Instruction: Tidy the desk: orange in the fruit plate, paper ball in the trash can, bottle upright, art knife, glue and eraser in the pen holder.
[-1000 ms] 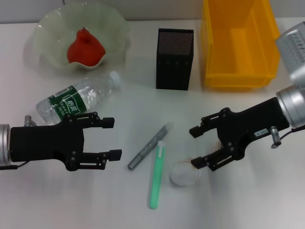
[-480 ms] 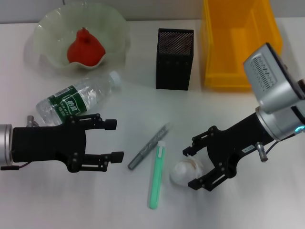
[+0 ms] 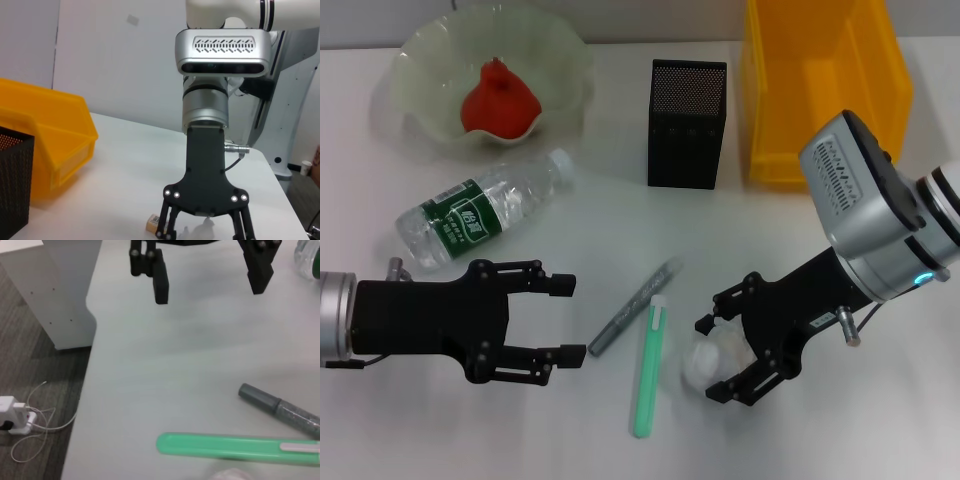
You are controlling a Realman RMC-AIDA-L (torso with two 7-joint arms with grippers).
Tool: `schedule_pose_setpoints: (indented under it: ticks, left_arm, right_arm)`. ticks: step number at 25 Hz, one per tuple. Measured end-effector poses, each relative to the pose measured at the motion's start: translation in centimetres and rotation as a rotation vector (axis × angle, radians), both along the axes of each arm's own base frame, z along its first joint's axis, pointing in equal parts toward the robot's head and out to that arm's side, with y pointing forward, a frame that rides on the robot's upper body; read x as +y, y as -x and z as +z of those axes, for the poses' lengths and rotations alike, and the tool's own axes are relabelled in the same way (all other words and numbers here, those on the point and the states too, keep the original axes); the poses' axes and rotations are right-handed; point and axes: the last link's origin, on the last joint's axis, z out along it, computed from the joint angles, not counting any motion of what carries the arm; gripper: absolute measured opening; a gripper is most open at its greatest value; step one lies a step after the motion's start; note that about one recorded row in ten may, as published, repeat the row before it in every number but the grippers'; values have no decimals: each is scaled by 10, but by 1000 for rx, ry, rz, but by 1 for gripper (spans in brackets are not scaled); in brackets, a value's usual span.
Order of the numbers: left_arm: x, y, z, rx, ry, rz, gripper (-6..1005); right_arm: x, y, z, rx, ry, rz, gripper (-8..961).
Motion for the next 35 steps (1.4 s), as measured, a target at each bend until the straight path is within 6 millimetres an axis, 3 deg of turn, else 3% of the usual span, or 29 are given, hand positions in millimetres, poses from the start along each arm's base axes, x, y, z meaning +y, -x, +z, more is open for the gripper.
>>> schedule_pose_setpoints:
  ticks: [11,15,18,20,25,27,35]
  left_arm:
    - [-1,-1,-1,-3,1,-2,796]
    - [-1,-1,-1,-3,0,-4,795]
    - [-1,-1,-1,-4,-1,-5,794]
    - [-1,-1,-1,-4,-1,-5,793]
    - [-2,-1,-3,-14,-5,-2,792]
    - [-2,-4,-4,-29,-10,-10,792]
    - [-3,-10,-4,-84,-35,-27,790]
  right_arm:
    - [1,2,-2,13,-9,4,753]
    - [-1,1,0,29,-9,-12,531]
    - [-2,0,5,57,-14,-31,504]
    - [-5,-4,28,175,-53,-68,486]
    - [-8,-13,50,304,-119,-92,485]
    - [-17,-27,63,445,-200,-114,484]
    - [-43,-53,66,688,-371,-146,483]
